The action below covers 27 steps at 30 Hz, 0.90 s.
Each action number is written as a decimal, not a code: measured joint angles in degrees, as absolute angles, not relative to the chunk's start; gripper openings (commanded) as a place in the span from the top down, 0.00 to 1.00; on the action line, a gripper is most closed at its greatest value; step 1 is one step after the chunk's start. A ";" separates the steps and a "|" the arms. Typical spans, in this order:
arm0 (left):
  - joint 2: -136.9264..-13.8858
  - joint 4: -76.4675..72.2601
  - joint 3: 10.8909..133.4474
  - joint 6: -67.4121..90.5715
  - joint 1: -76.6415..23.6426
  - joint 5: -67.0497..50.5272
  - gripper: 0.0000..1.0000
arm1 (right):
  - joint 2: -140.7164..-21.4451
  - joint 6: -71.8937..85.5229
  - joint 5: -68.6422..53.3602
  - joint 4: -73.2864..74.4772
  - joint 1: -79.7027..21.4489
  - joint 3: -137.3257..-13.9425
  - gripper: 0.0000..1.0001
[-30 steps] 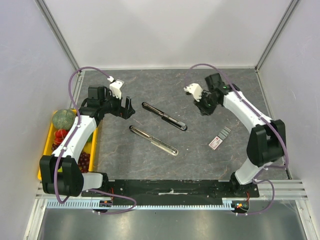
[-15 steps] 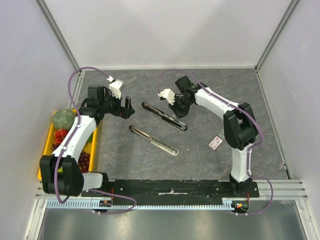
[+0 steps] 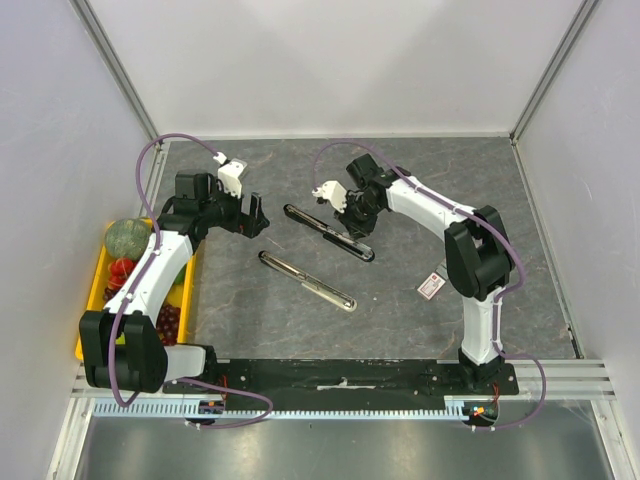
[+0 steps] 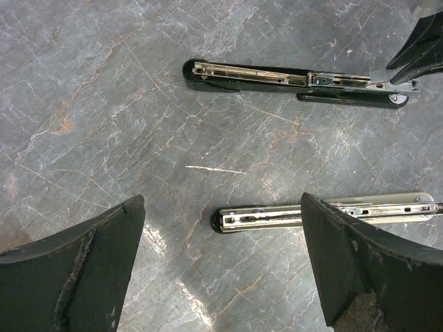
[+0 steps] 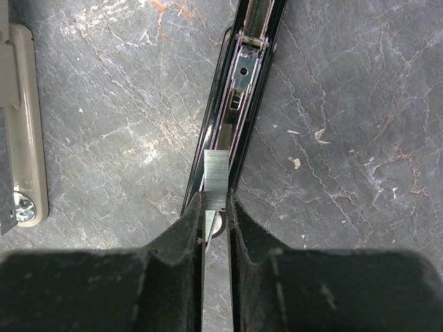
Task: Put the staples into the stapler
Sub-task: Install the staple into the stapler.
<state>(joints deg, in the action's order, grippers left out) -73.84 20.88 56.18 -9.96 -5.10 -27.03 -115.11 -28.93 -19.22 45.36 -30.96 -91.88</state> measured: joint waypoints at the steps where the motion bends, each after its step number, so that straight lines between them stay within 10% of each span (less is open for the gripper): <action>1: -73.84 20.88 56.18 -9.96 -5.10 -27.00 0.00 | -115.15 -28.93 -19.20 45.41 -31.03 -91.88 0.86; 27: -73.84 20.88 56.18 -9.96 -4.95 -27.03 0.00 | -116.14 -24.10 -16.45 47.05 -31.40 -91.37 0.87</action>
